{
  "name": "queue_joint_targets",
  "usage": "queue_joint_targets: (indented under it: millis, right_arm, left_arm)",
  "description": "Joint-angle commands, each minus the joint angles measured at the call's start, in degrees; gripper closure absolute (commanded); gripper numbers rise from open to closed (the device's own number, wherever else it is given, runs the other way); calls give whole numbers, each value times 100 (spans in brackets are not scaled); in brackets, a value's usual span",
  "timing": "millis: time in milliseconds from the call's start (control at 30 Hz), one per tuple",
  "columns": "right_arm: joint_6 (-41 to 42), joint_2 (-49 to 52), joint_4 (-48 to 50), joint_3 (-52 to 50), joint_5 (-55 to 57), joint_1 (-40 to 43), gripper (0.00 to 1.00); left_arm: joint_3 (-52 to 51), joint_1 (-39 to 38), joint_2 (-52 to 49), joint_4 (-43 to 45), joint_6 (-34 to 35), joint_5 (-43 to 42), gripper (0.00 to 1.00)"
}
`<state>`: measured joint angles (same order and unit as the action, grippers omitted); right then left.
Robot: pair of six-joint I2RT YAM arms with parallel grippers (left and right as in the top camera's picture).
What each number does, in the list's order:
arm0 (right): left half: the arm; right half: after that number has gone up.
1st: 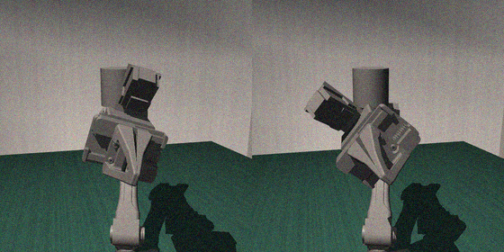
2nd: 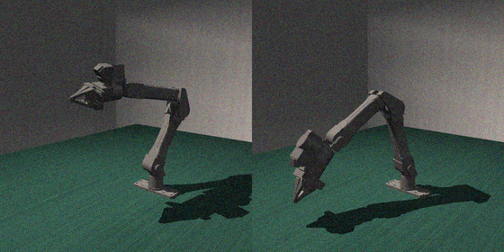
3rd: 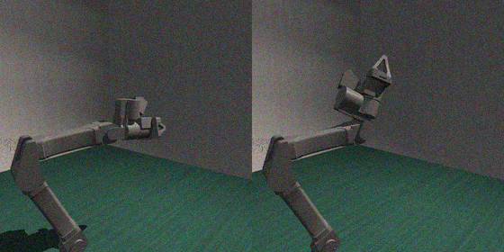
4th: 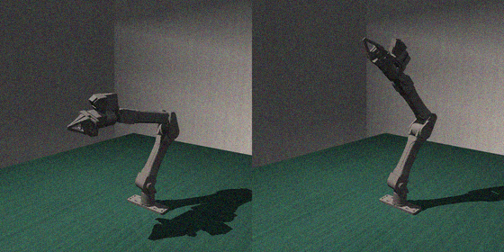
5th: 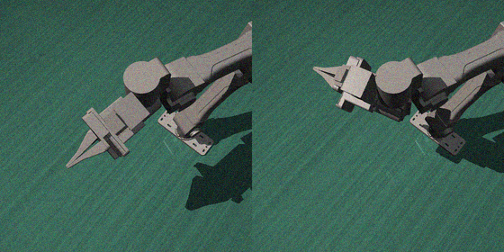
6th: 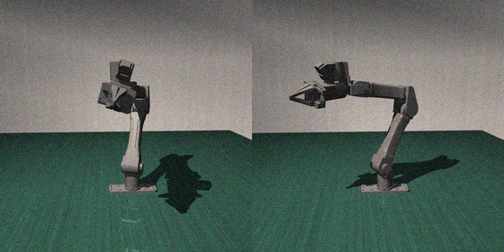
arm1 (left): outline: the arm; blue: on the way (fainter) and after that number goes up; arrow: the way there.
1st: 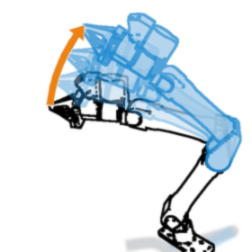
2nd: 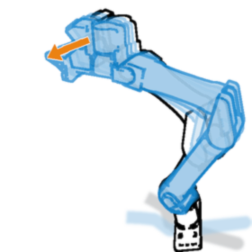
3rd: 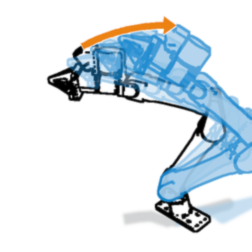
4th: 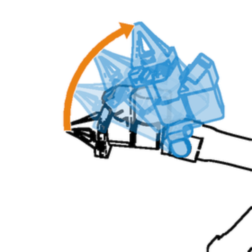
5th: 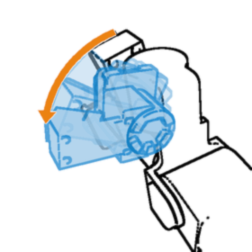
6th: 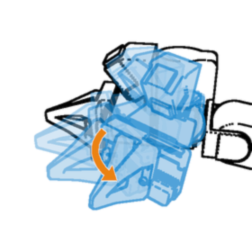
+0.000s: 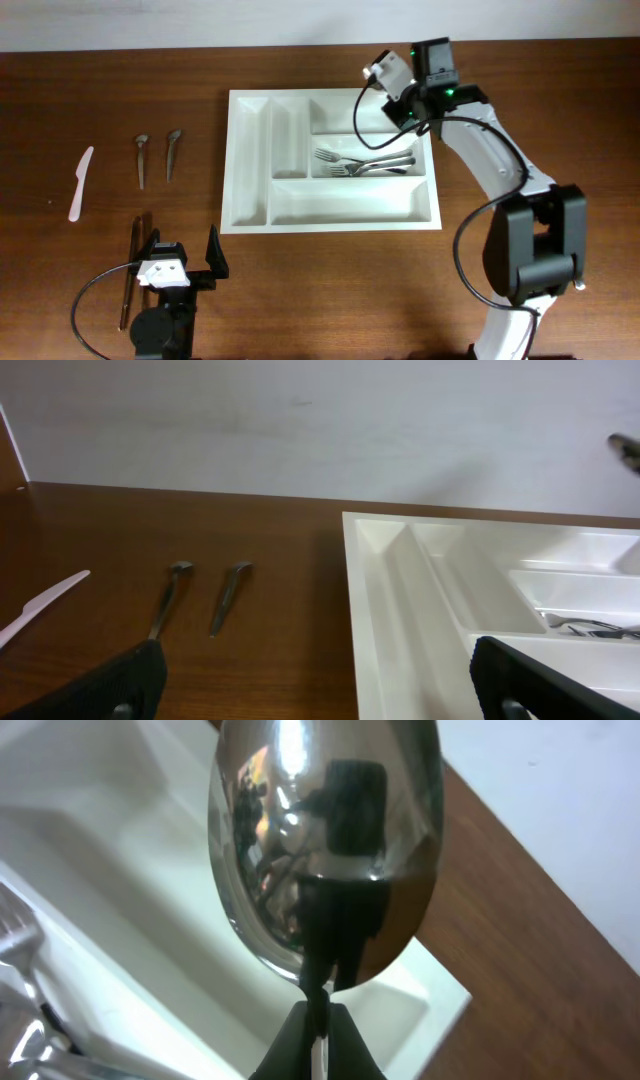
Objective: Pack container
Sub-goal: 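Lift the spoon and carry it with the right gripper over the tray, then lower the spoon into the upper right compartment and open the gripper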
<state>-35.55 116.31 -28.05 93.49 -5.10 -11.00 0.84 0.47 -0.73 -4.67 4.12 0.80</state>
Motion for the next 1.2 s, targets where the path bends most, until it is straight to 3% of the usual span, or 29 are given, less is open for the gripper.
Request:
queue_joint_targets:
  millis: [0, 600, 667, 767, 833, 933, 1000, 1067, 1167]
  right_arm:
    - [-372, 149, 125, 103, -72, -66, 96]
    - [-925, 339, 76, 103, -485, -323, 95]
    - [-925, 339, 37, 101, -485, -387, 86]
    - [-925, 339, 24, 101, -483, -476, 81]
    - [-925, 339, 24, 101, -481, -511, 57]
    - [-916, 339, 31, 103, -479, -516, 49]
    - [-785, 330, 52, 122, -459, -509, 37]
    - [-227, 323, 42, 295, -98, -501, 22]
    - [730, 254, -192, 721, 890, -470, 10]
  left_arm:
    - [-31, 24, 37, -4, -50, -44, 1]
    - [-31, 24, 37, -4, -50, -44, 1]
    - [-31, 24, 37, -4, -50, -44, 1]
    - [-31, 24, 37, -4, -50, -44, 1]
    - [-31, 24, 37, -4, -50, -44, 1]
    - [-31, 24, 37, -4, -50, -44, 1]
    - [-31, 24, 37, -4, -50, -44, 1]
    - [-31, 24, 37, -4, -50, -44, 1]
    - [-31, 24, 37, -4, -50, -44, 1]
